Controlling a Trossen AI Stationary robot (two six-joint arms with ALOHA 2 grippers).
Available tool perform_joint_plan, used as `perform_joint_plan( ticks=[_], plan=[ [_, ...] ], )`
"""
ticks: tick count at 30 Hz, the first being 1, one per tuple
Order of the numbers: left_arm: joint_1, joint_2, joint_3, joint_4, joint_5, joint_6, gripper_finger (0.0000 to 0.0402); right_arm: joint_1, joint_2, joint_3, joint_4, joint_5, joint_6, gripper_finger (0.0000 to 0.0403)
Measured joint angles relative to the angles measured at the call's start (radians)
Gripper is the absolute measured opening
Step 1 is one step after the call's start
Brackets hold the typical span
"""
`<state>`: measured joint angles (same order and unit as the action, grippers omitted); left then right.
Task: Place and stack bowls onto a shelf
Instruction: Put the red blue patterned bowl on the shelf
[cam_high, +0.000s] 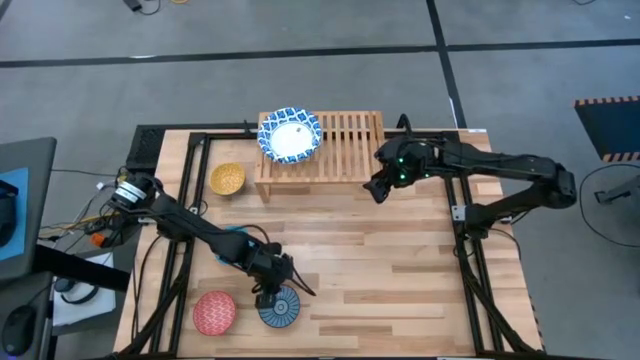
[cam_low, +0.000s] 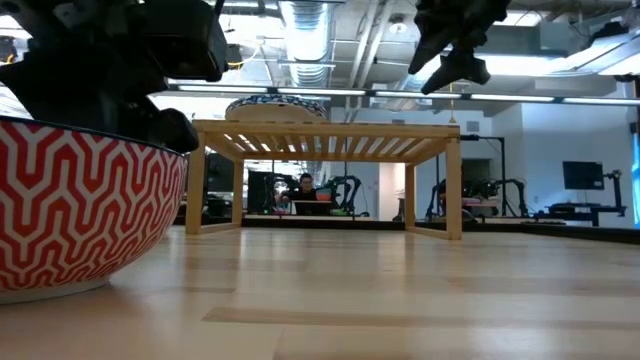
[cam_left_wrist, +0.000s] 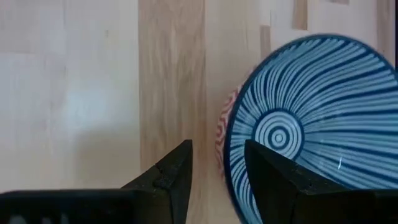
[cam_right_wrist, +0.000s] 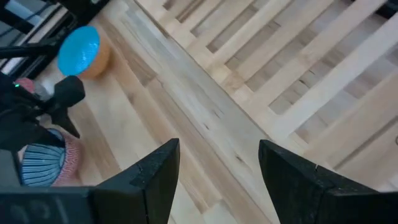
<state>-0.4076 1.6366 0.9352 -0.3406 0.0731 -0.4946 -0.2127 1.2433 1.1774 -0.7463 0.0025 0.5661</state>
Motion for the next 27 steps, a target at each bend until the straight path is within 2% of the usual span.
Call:
perform_joint_plan(
  ticks=[5, 11, 15, 19, 23, 27],
  plan=[
    [0.002, 0.001, 0.000, -0.018, -0.061, -0.015, 0.0103, 0.011, 0.023, 0.000, -0.006, 0.000, -0.015, 0.0244],
    [0.012, 0.001, 0.000, -0.042, -0.092, 0.030, 0.0014, 0.038, 0.022, -0.004, -0.005, -0.001, -0.003, 0.0244],
    [0.055, -0.001, 0.004, -0.045, -0.164, -0.012, 0.0009, 0.068, 0.022, -0.005, -0.005, -0.001, 0.034, 0.0244],
    [0.132, -0.001, 0.044, -0.071, -0.284, -0.051, 0.0004, 0.119, 0.039, -0.004, 0.003, -0.001, 0.076, 0.0244],
    [0.214, 0.000, 0.121, -0.083, -0.392, -0.032, 0.0004, 0.174, 0.089, -0.006, 0.007, 0.006, 0.118, 0.0244],
    [0.273, 0.000, 0.206, -0.083, -0.440, 0.050, 0.0003, 0.234, 0.146, -0.005, 0.086, 0.025, 0.141, 0.0244]
  ],
)
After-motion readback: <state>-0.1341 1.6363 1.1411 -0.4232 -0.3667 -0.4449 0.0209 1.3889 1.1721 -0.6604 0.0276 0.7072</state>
